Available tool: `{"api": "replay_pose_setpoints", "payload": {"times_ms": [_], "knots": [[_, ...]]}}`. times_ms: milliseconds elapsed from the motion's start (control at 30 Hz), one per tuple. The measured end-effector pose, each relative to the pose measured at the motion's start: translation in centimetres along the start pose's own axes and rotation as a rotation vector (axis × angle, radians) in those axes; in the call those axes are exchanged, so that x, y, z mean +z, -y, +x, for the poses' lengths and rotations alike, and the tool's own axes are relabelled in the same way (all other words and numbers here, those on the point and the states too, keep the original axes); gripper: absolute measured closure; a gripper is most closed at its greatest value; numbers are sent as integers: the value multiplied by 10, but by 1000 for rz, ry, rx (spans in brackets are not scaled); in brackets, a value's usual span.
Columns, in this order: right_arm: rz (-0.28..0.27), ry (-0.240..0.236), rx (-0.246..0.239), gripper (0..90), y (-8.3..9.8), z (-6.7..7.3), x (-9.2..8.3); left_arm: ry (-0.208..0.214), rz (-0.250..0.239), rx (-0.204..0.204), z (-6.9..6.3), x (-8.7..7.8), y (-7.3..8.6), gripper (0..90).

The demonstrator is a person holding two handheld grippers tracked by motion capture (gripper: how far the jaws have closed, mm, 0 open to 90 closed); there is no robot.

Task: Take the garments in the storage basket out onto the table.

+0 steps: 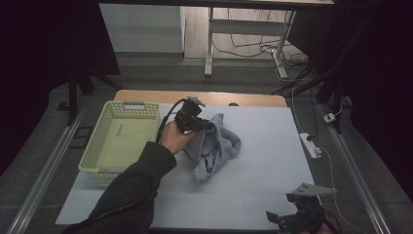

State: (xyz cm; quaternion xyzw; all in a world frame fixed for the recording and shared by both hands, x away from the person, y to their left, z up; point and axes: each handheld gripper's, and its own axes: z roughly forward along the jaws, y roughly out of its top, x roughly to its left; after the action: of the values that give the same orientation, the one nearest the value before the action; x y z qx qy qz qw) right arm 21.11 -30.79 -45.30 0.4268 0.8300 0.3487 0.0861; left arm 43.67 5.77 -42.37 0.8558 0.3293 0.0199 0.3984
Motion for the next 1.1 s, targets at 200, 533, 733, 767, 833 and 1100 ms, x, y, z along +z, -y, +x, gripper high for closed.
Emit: {"api": "replay_pose_setpoints", "payload": {"times_ms": [200,533,733,767,833,1100], "knots": [[5,-2,-3,1,0,0,0,15,22,-13,6,11,14,818],[10,0,-8,2,0,1,1,40,55,-20,6,33,32,774],[13,-1,-9,2,0,1,1,19,48,5,6,35,34,674],[14,-1,-9,2,0,1,1,12,51,5,6,33,33,649],[14,-1,-10,2,0,1,1,3,50,2,6,31,31,604],[15,-2,-12,2,0,1,1,-18,31,21,6,16,26,317]]}}
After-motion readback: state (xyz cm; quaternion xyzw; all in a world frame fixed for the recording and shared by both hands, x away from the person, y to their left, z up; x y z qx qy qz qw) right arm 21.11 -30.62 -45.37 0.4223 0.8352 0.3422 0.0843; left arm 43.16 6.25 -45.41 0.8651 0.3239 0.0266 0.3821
